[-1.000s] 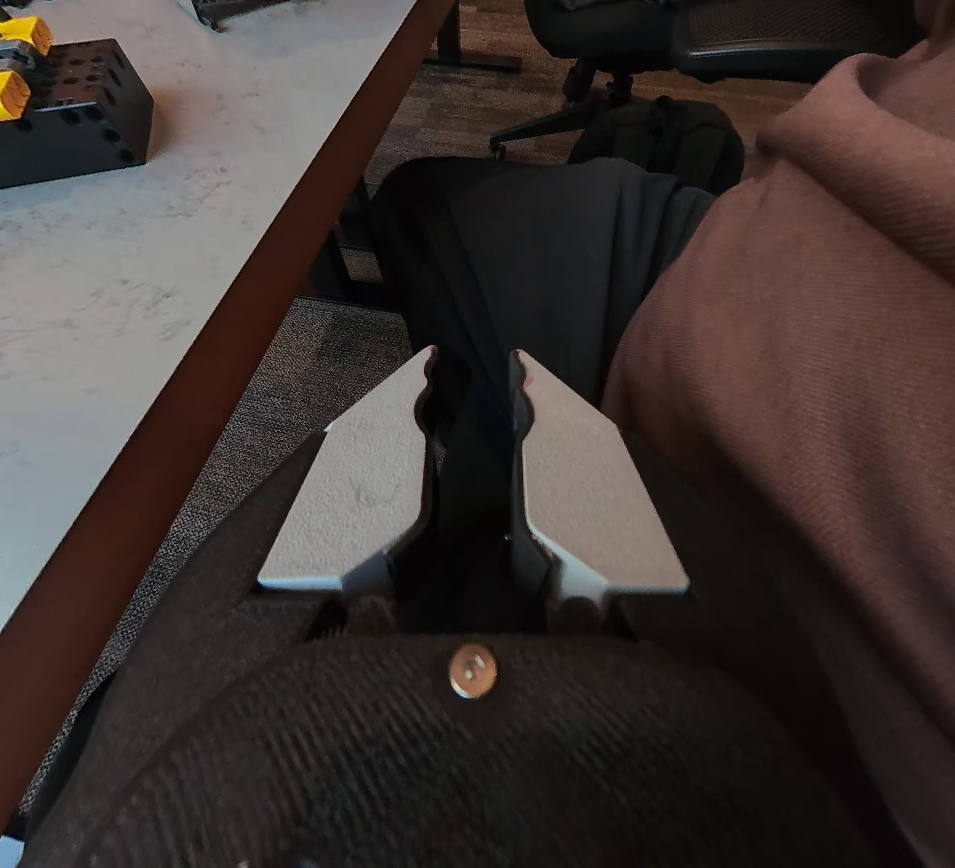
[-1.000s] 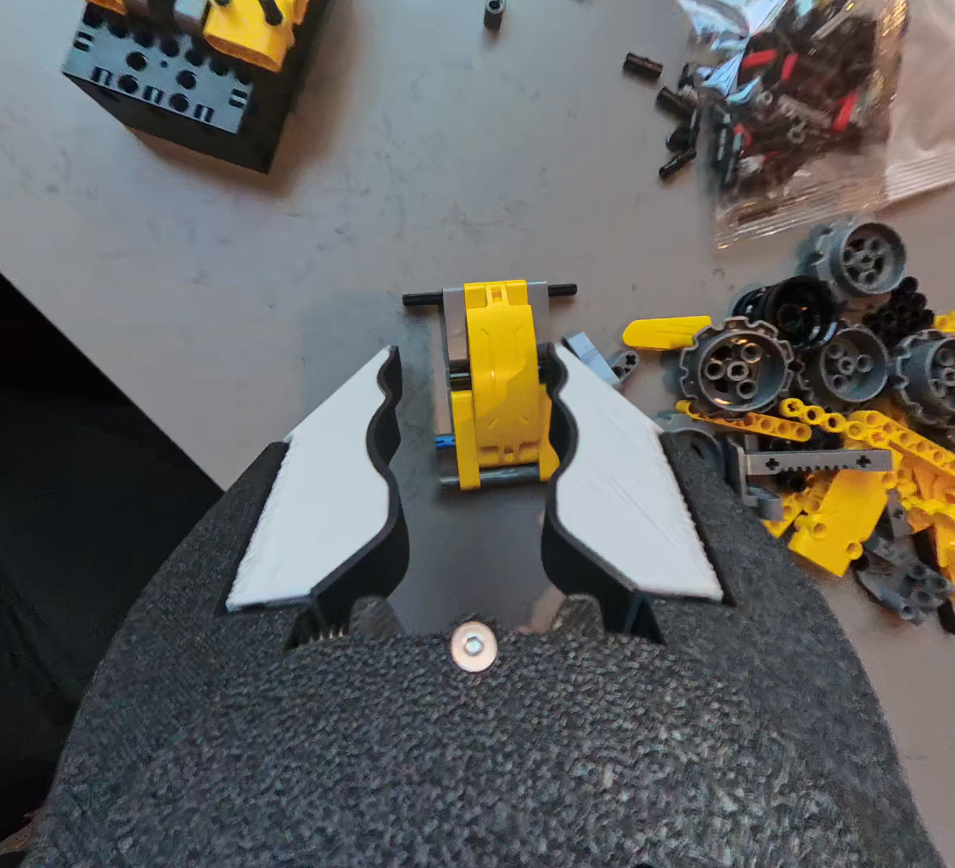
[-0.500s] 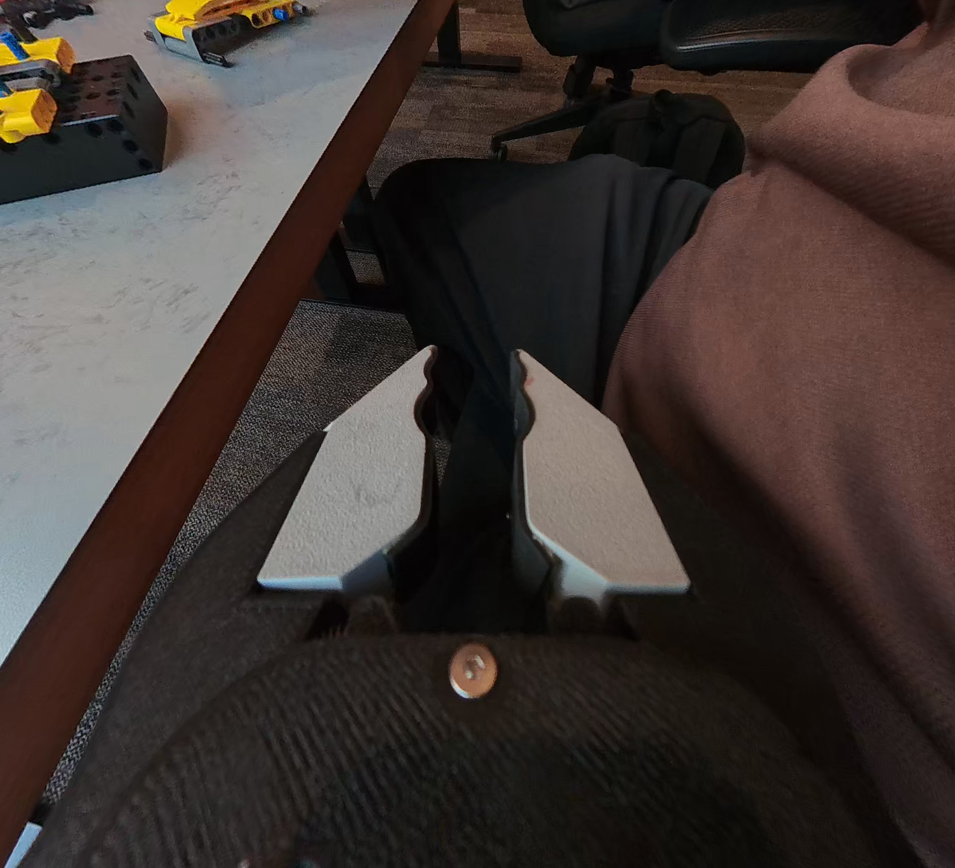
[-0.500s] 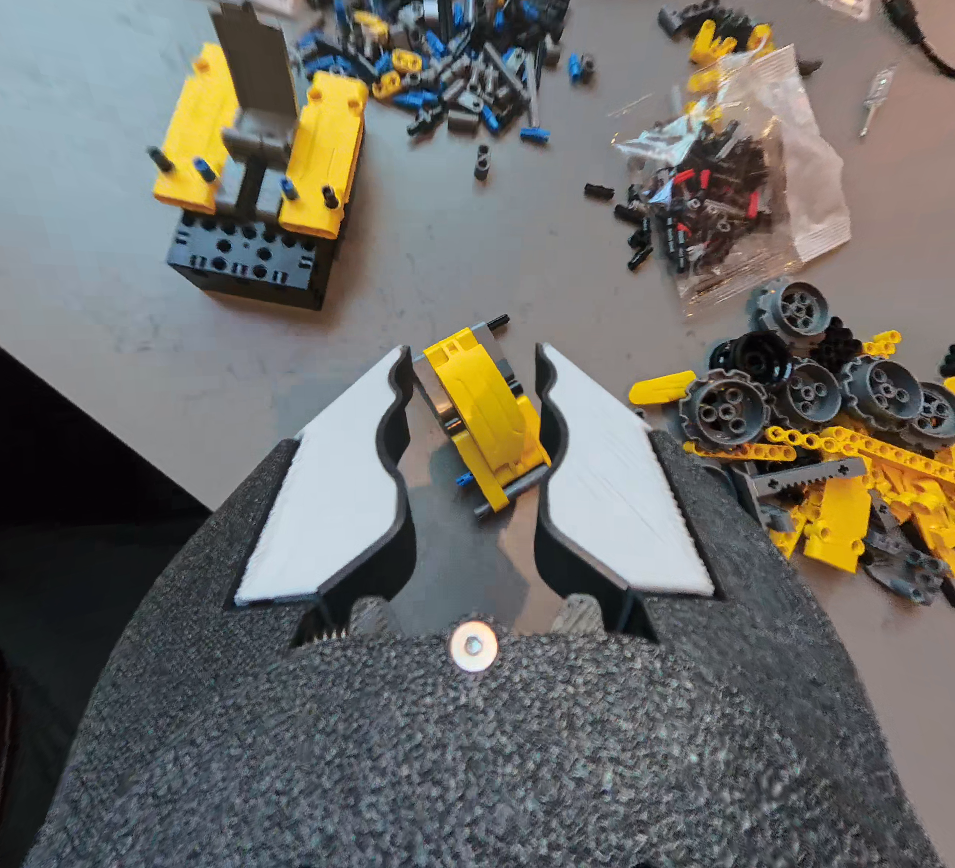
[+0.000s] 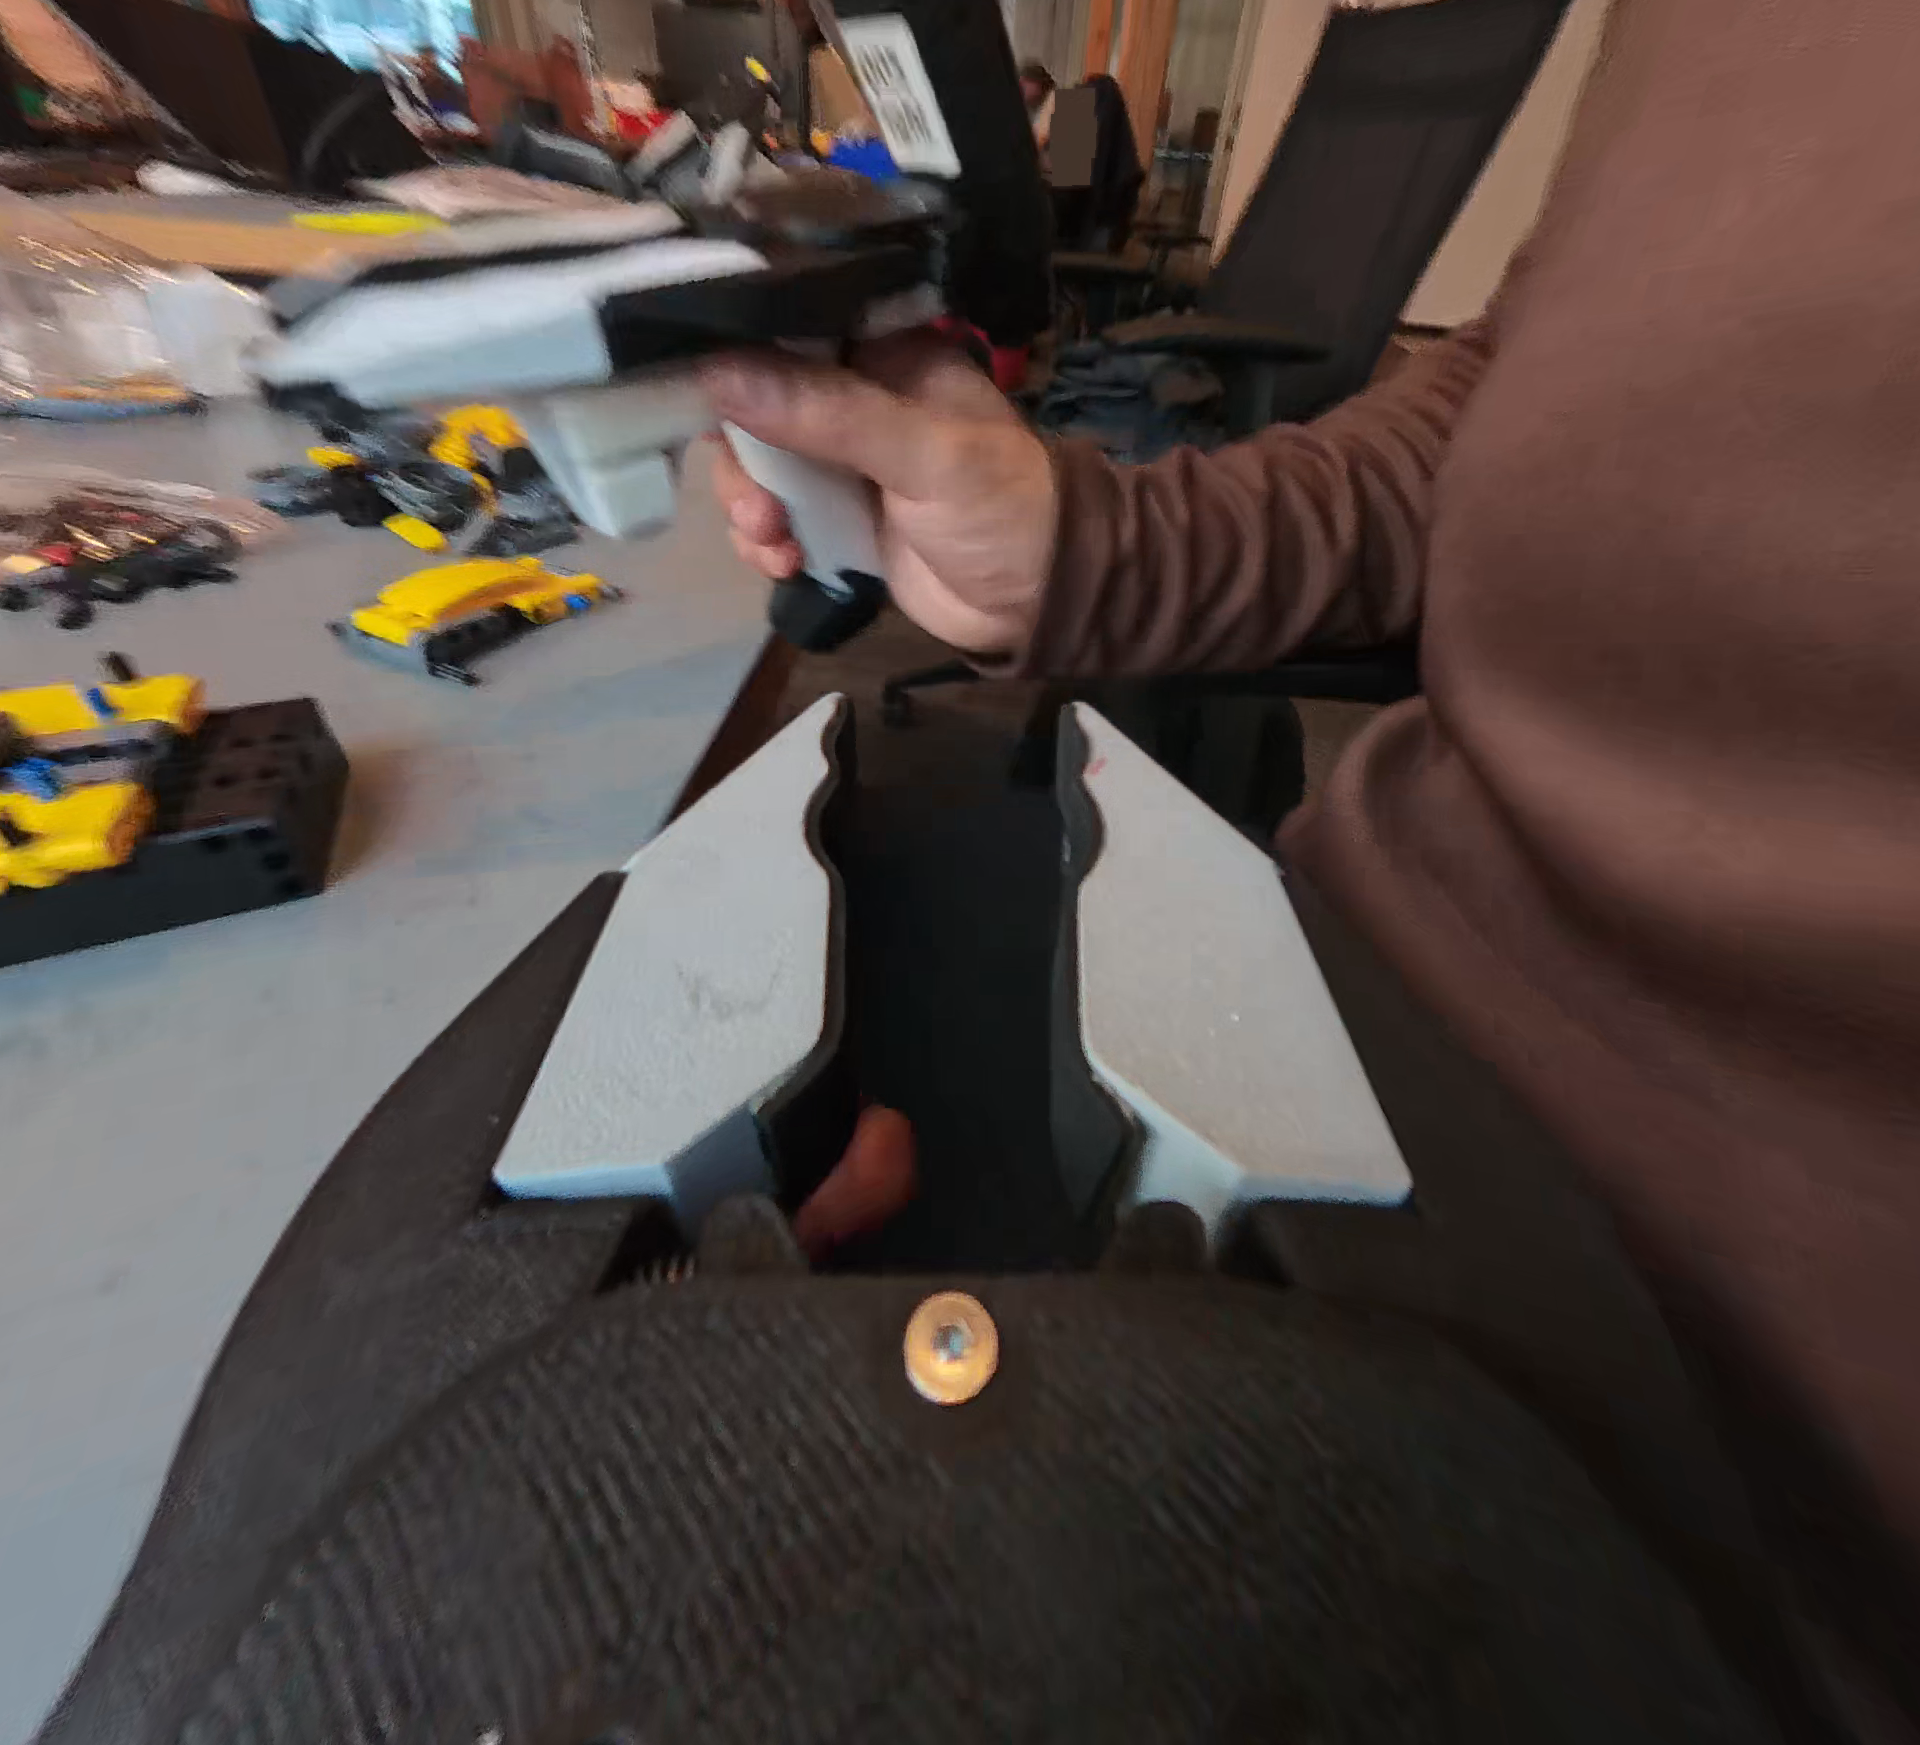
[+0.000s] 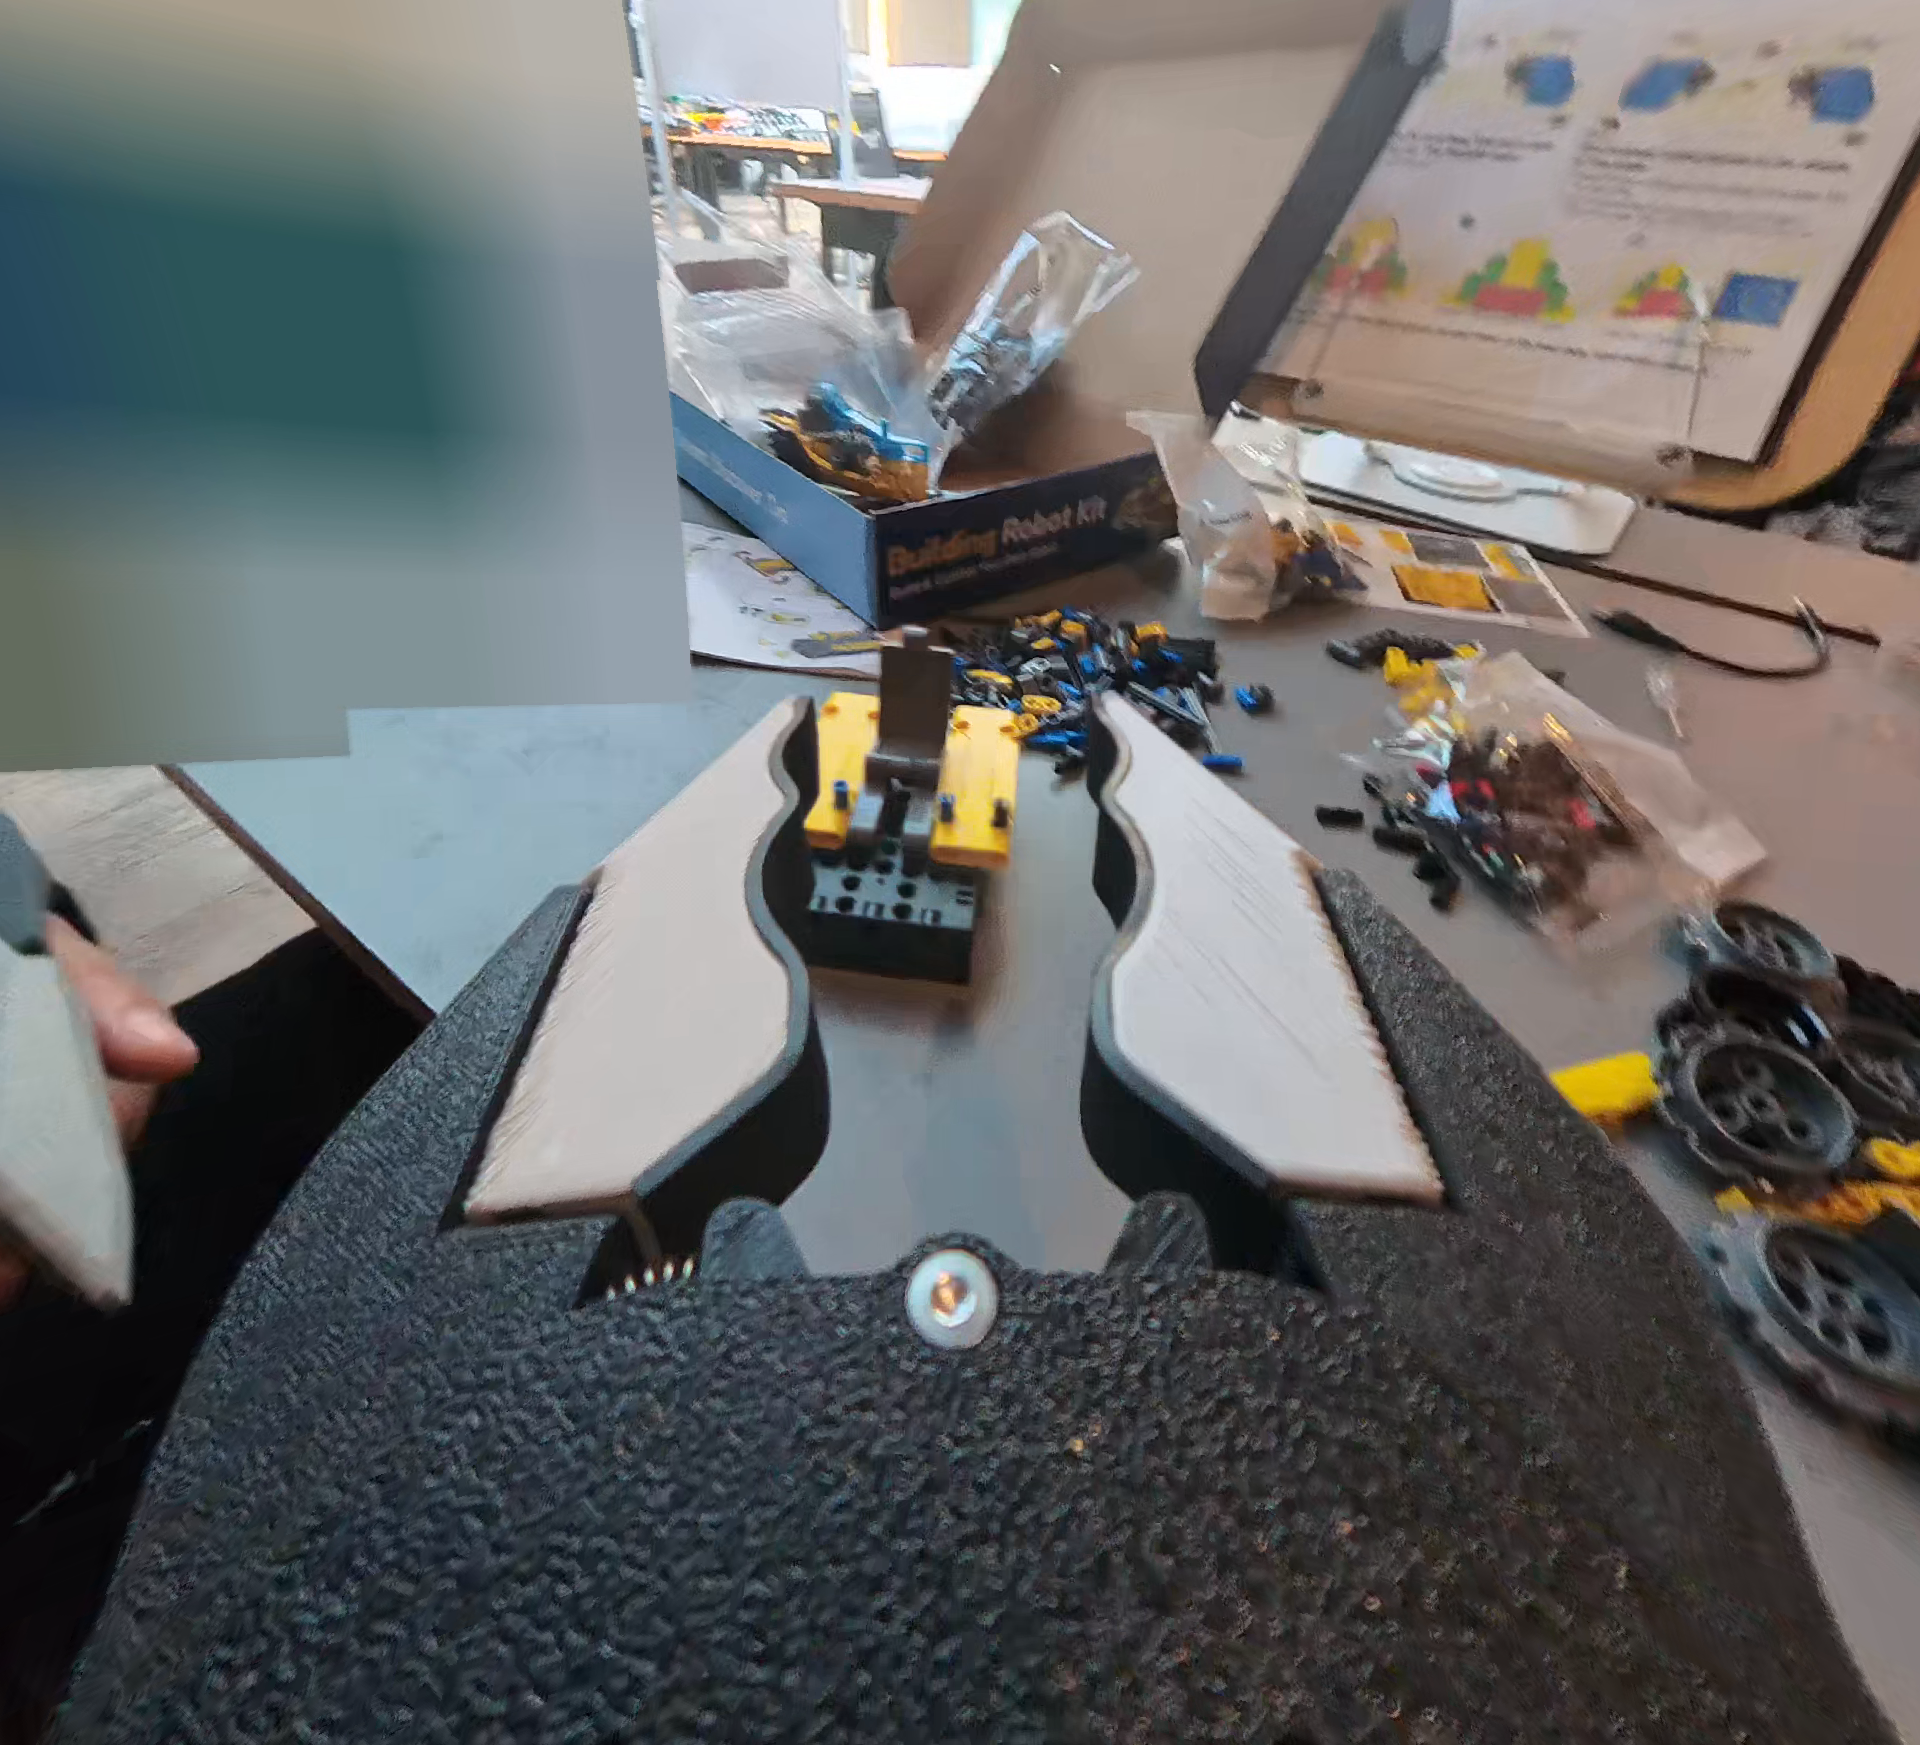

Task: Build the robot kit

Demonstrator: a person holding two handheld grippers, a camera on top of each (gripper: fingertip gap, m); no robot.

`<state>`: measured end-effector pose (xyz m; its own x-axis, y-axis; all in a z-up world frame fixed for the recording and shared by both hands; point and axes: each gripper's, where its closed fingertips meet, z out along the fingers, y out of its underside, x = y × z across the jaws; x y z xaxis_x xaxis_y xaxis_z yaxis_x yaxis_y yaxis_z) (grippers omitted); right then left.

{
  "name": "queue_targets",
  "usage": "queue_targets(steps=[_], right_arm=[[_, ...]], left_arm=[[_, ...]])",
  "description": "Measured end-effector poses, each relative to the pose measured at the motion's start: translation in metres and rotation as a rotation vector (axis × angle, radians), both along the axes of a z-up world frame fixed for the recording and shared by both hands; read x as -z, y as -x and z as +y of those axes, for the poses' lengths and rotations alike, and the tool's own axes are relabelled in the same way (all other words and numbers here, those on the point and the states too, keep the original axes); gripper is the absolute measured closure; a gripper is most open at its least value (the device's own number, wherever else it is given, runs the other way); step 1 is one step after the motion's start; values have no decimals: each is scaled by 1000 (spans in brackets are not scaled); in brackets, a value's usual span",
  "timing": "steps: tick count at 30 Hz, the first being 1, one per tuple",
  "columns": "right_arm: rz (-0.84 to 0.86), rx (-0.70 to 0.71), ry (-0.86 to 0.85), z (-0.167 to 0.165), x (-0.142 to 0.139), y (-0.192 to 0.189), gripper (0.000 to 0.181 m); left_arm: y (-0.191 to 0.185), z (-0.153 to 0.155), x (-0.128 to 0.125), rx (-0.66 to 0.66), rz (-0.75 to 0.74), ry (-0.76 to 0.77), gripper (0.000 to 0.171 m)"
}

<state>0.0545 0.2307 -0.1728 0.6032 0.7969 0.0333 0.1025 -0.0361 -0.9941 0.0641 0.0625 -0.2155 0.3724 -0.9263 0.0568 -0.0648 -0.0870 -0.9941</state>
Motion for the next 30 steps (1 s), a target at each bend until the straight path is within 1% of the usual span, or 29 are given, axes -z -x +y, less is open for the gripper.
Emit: queue_targets(steps=[2, 4, 5, 7, 8, 9, 11, 12, 13, 14, 15, 16, 17, 18, 20, 21, 22, 24, 25, 28, 30], right_arm=[[-7, -67, -14, -6, 1, 14, 130], [-3, -122, -37, -10, 5, 21, 133], [10, -132, -38, -9, 6, 23, 135], [33, -153, 17, -9, 10, 25, 125], [30, -157, 31, -12, 13, 25, 126], [9, -141, 34, -12, 19, 24, 126], [-50, -115, 40, -15, 34, 20, 126], [-64, -109, 51, -18, 38, 18, 126], [-66, -115, 60, -23, 40, 17, 125], [-69, -130, 57, -28, 38, 17, 124], [-78, -144, 43, -33, 34, 17, 119], [-89, -161, 32, -38, 31, 19, 112], [-87, -194, 19, -46, 27, 21, 110], [-65, -240, -2, -56, 21, 24, 110], [-31, -293, -34, -71, 14, 28, 110], [-41, -310, -41, -75, 15, 29, 108], [-59, -328, -45, -79, 17, 30, 108], [-79, -315, -52, -79, 18, 28, 108], [-64, -306, -52, -78, 15, 26, 108], [-20, -275, -14, -73, 10, 16, 108], [-40, -251, -9, -68, 15, 11, 107]], left_arm=[[2, -4, 23, 38, 30, 62, 134], [7, -11, 38, 87, 33, 130, 135], [8, -13, 40, 111, 42, 145, 135], [7, -13, 41, 131, 41, 131, 138], [8, -11, 44, 127, 20, 134, 139], [8, -10, 49, 124, 8, 153, 139], [10, -11, 61, 139, 41, 215, 137], [12, -12, 59, 138, 40, 241, 134], [14, -14, 53, 124, 6, 258, 134], [16, -16, 47, 109, -31, 257, 136], [16, -20, 46, 101, -35, 237, 141], [14, -24, 49, 100, 0, 205, 142], [10, -28, 52, 105, 43, 176, 141], [5, -32, 50, 111, 56, 163, 139], [-5, -41, 40, 146, -6, 187, 137], [-10, -47, 39, 172, -12, 204, 137], [-14, -50, 43, 187, 13, 209, 137], [-19, -52, 53, 180, 72, 191, 132], [-22, -53, 55, 185, 68, 197, 132], [-29, -56, 68, 209, 60, 267, 139], [-32, -54, 86, 181, 137, 249, 143]])
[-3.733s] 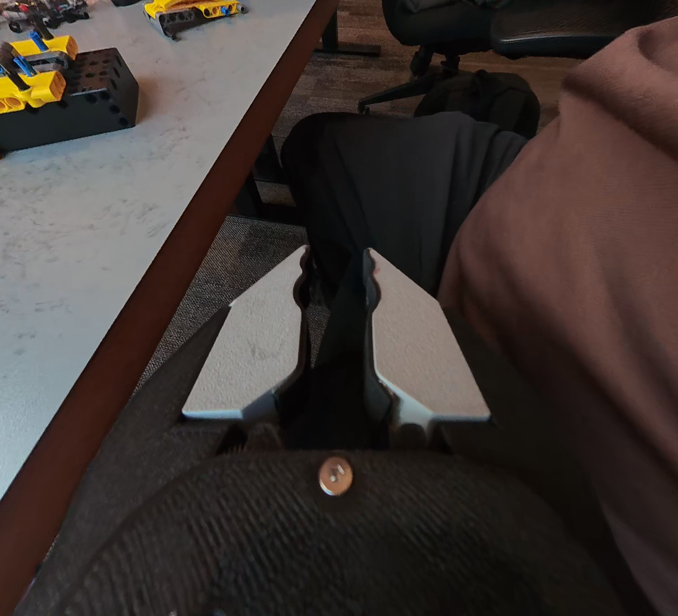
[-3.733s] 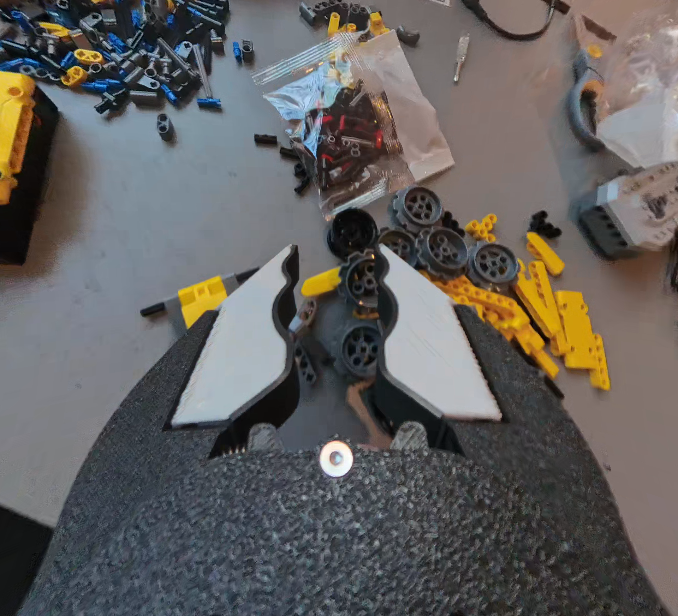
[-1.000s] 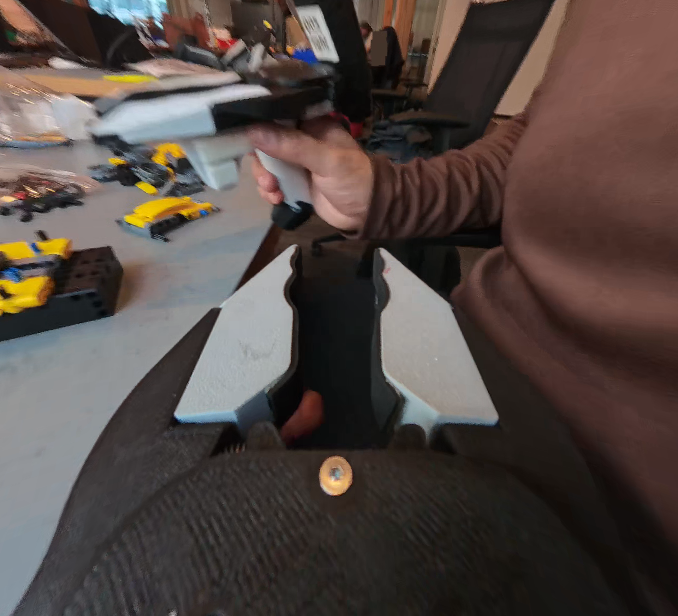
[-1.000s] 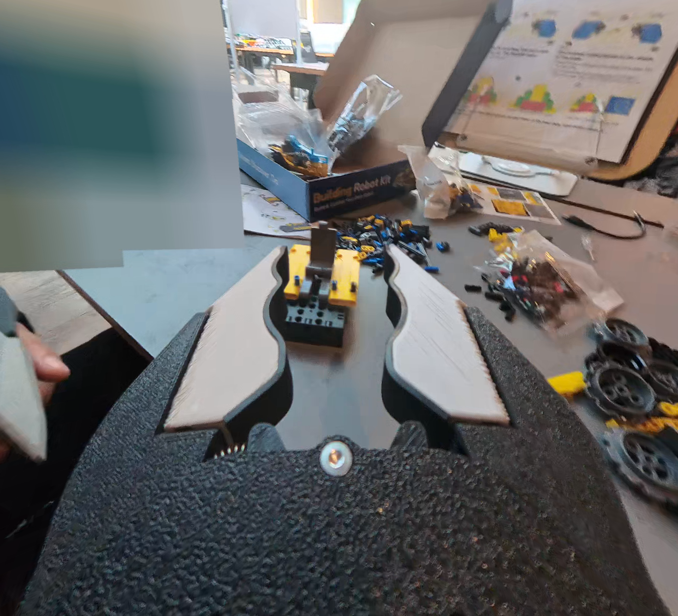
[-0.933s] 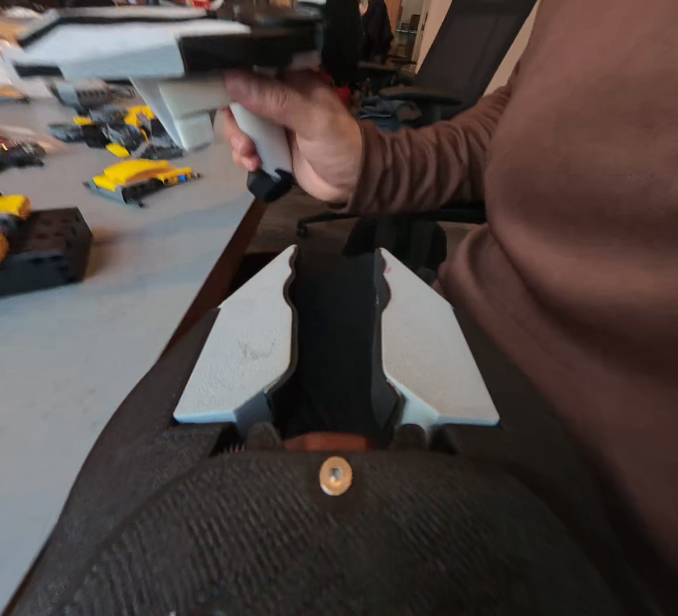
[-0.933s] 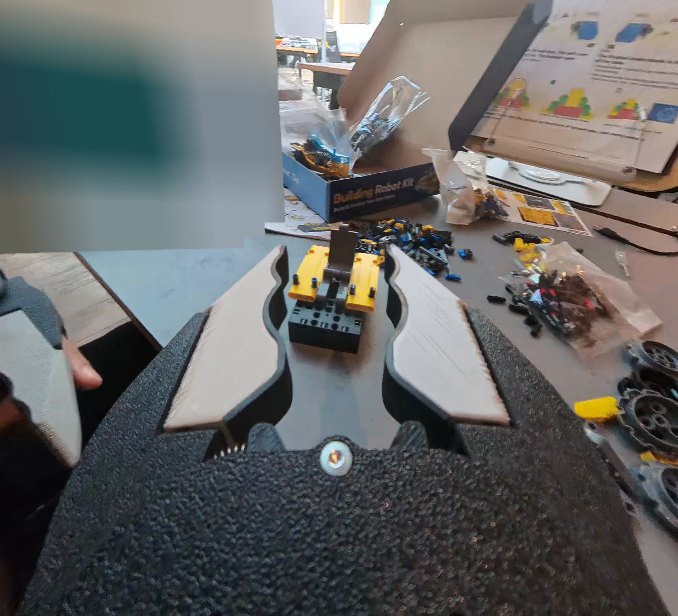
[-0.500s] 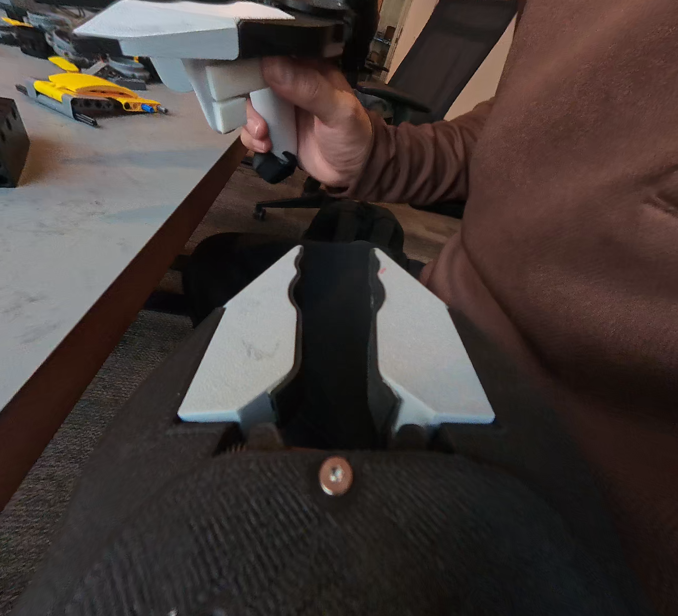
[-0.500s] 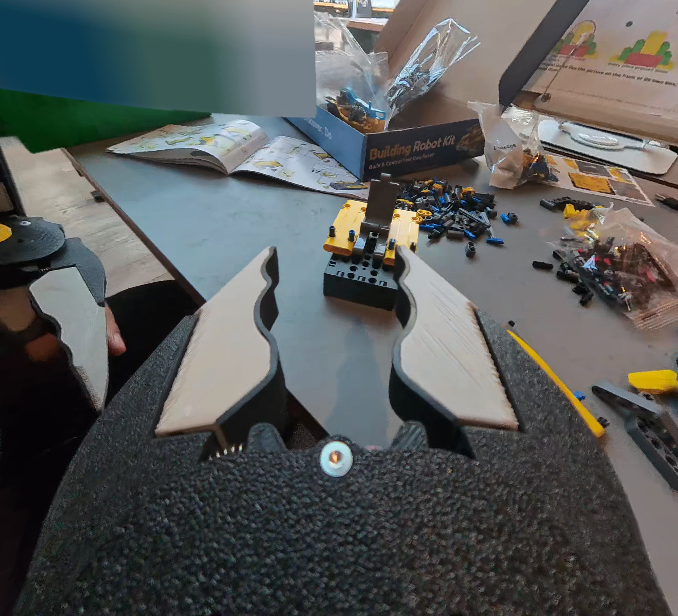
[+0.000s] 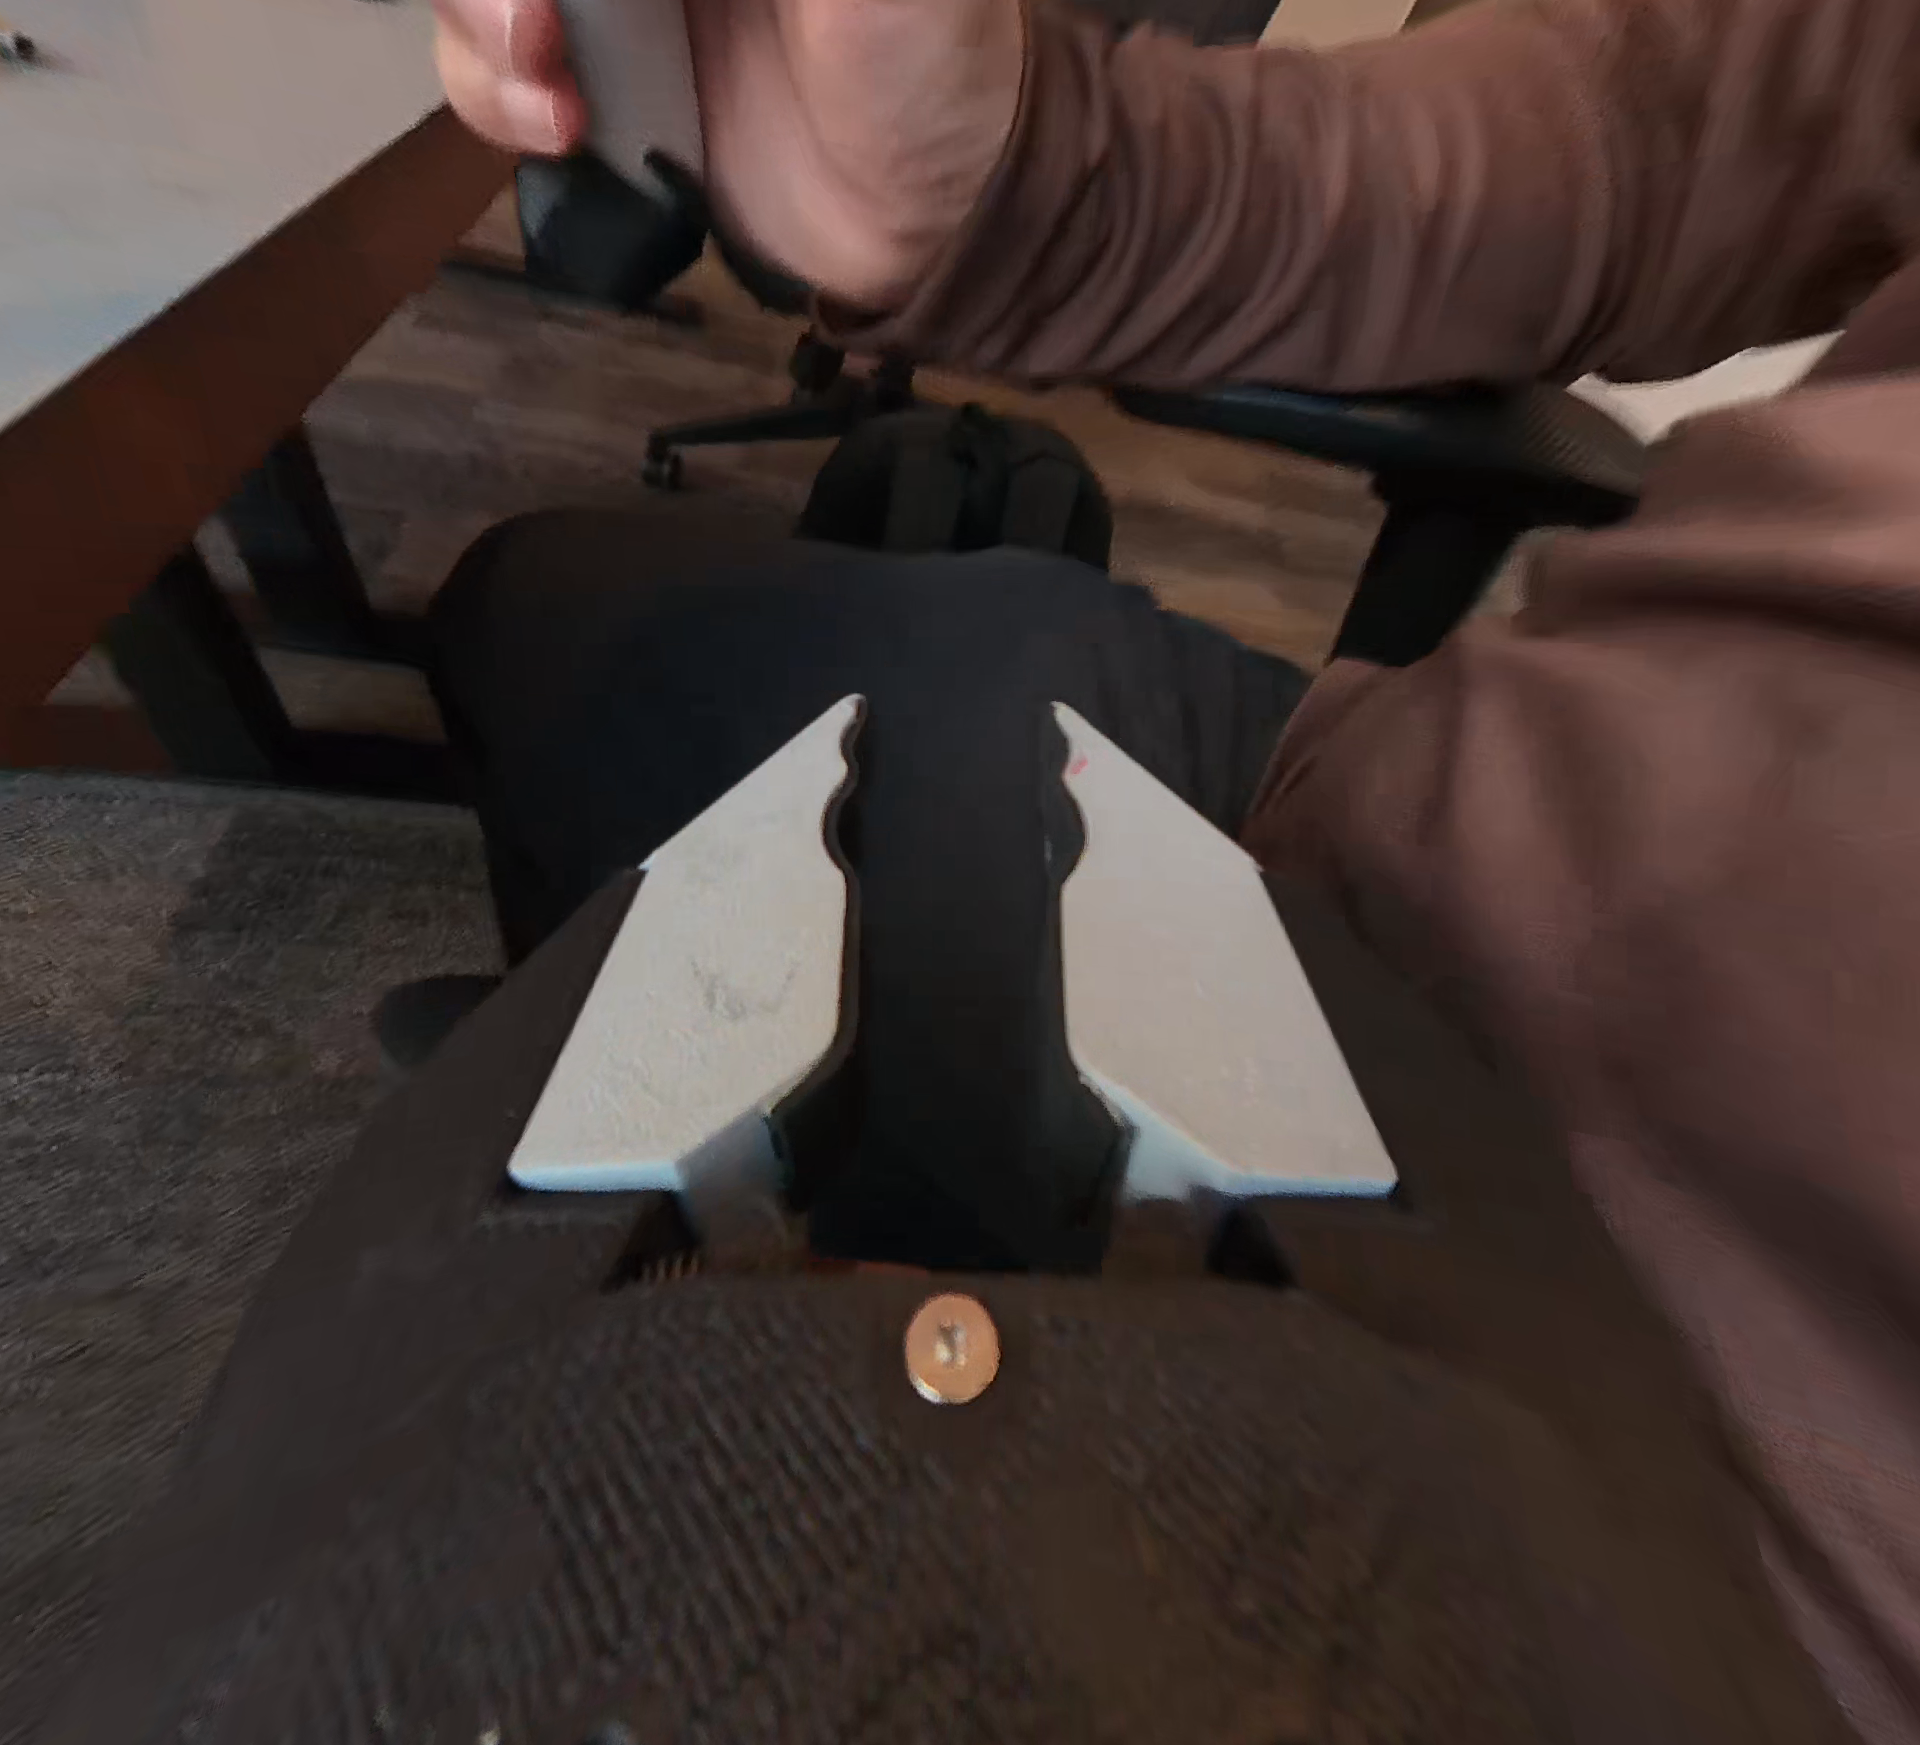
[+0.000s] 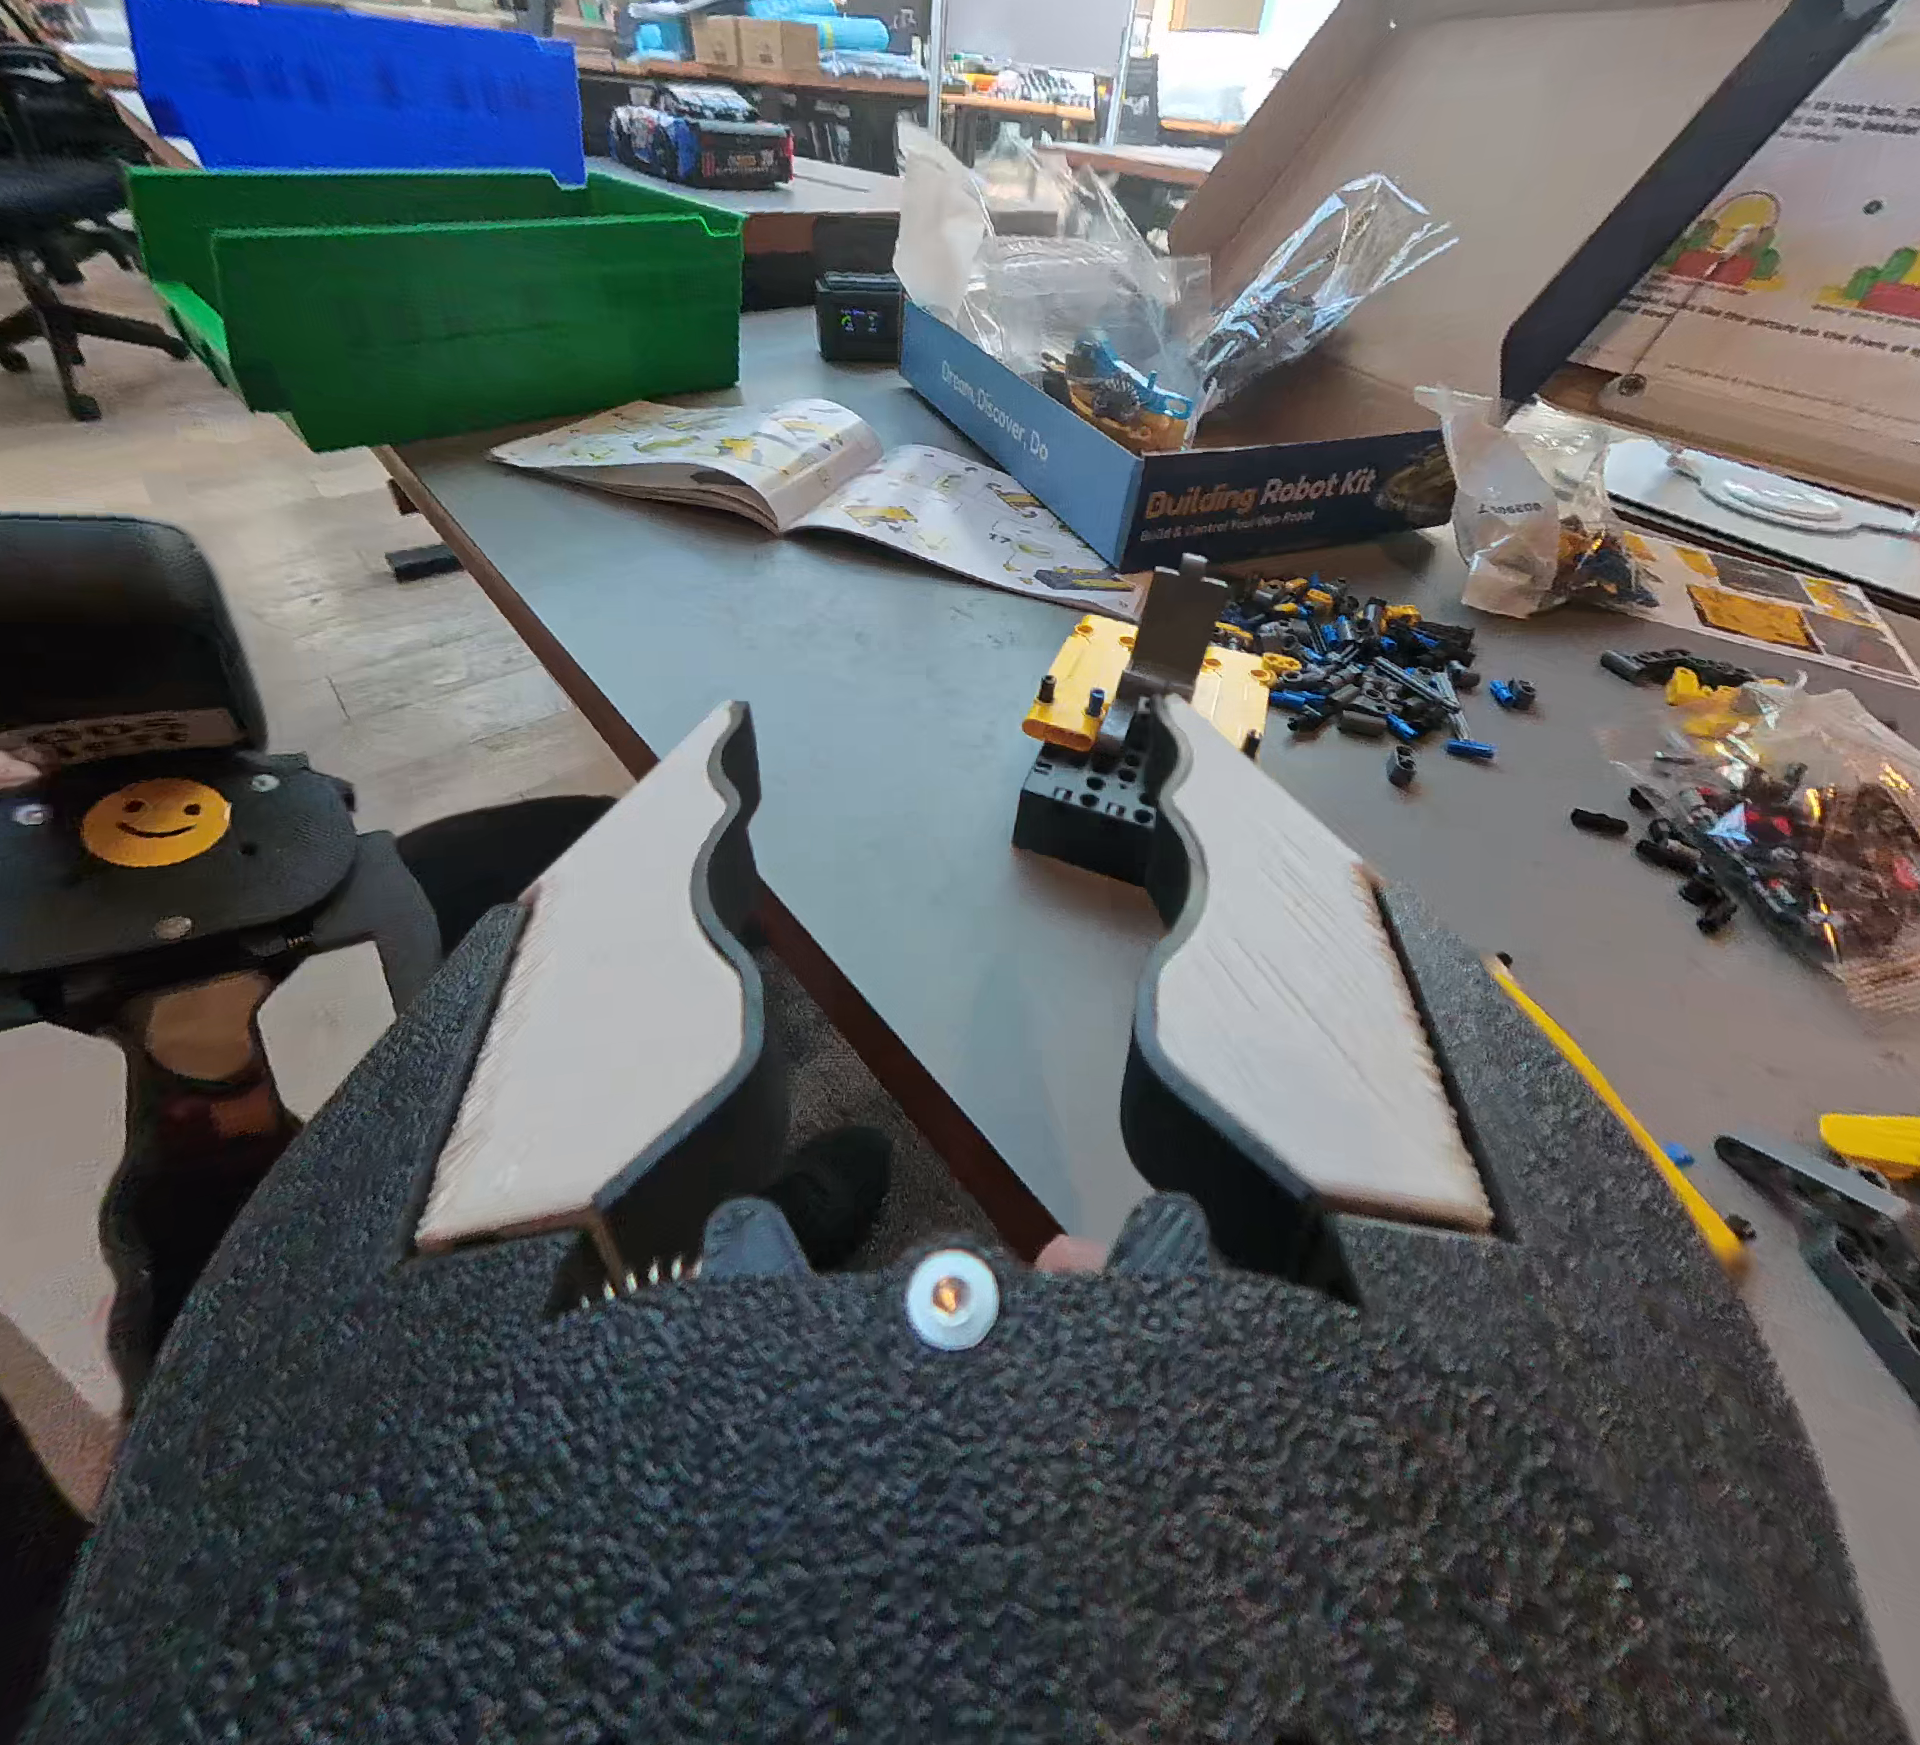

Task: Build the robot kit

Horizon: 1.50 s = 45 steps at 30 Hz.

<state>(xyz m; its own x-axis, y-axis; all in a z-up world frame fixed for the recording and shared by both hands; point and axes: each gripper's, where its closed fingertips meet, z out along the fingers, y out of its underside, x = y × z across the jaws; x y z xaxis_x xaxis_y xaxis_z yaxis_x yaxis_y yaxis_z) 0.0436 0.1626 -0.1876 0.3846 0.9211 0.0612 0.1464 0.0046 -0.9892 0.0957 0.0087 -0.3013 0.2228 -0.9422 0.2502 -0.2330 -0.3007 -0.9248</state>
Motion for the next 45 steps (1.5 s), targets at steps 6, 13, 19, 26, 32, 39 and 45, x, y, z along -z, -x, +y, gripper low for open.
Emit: queue_targets(steps=[6, 13, 19, 26, 32, 39, 45], right_arm=[[-7, -53, 83, -9, 16, -1, 93], [26, 8, 103, 9, 11, -8, 96], [-66, 86, -78, 26, 1, -9, 97], [-212, 331, -80, 77, 12, -95, 122], [-277, 298, 45, 110, 43, -133, 133], [-503, 97, 194, 110, 88, -109, 122], [-525, 24, 318, 107, 95, -107, 118]], left_arm=[[7, 19, 27, -67, 131, -33, 148], [29, 39, 13, -184, -163, 222, 156], [18, 36, 1, -97, -25, 69, 147], [13, 19, 38, -6, 103, 150, 148], [27, 15, -3, 24, 37, 129, 145], [34, 34, -46, 10, -69, 115, 145], [24, 58, -62, -3, -130, 127, 146]])
